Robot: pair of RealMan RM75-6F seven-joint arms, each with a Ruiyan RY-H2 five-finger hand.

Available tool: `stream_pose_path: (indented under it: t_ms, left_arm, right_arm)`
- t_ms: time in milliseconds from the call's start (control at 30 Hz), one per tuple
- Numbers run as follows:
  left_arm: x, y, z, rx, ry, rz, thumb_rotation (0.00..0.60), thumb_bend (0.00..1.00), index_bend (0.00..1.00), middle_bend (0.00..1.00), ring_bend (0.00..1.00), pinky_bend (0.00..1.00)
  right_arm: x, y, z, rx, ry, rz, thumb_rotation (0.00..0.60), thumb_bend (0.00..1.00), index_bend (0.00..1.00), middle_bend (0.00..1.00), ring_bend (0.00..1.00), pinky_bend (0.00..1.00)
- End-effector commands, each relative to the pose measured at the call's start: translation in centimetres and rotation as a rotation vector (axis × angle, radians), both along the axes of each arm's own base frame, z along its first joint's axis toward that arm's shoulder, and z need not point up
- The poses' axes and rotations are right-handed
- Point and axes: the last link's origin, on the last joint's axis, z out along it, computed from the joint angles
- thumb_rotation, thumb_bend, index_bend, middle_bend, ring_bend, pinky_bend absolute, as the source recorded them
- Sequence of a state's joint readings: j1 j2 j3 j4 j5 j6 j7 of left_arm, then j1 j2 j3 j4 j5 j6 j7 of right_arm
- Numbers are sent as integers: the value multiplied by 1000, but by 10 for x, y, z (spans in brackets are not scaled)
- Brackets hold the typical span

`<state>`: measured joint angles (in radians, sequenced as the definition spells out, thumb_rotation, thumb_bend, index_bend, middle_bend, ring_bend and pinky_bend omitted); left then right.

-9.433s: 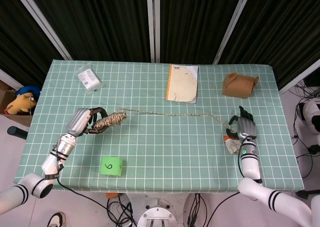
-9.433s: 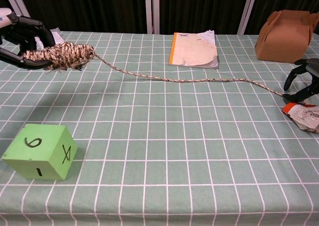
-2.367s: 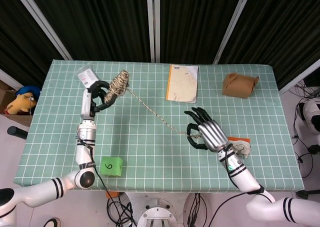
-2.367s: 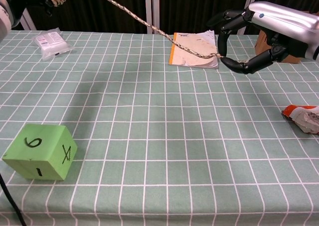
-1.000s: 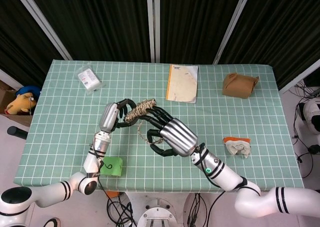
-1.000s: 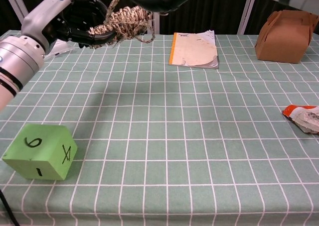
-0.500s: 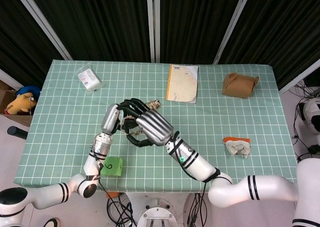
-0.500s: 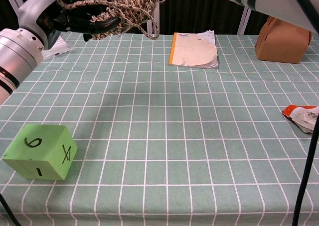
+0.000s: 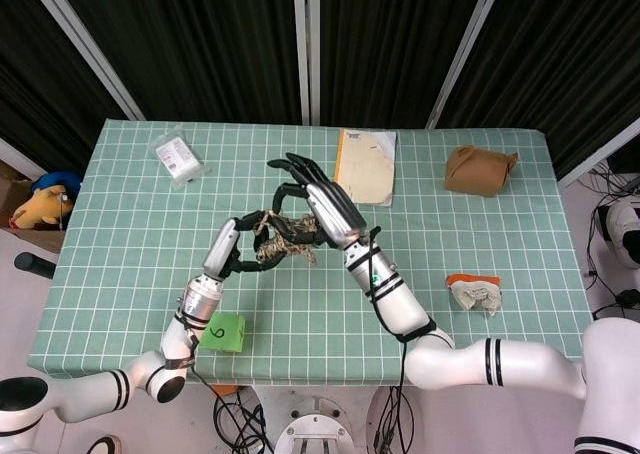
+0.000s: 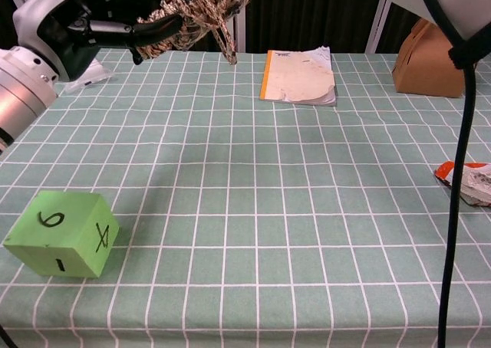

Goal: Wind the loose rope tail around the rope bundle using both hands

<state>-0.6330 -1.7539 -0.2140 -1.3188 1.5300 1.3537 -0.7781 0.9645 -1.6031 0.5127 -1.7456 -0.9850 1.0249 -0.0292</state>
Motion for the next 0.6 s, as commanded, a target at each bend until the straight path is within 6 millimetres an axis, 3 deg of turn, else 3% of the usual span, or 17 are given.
stream_pose_path:
  t_ms: [33, 367, 600]
  left_arm:
    - [-1, -2, 0, -46, -28, -23, 600, 480, 762, 768, 729, 760]
    - [-6, -5, -5, -121, -29, -73, 600, 480, 767, 769, 729, 758]
    - [-3, -8, 1, -232, -171, -70, 600, 480, 768, 770, 730, 758]
  right_arm:
    - [-5, -6, 5, -14, -18, -25, 600, 617, 979, 161, 0, 0]
    - [-19, -24, 16, -19, -33, -88, 600, 619, 980, 162, 0, 0]
    - [-34, -30, 10, -13, 12, -114, 600, 621, 982, 162, 0, 0]
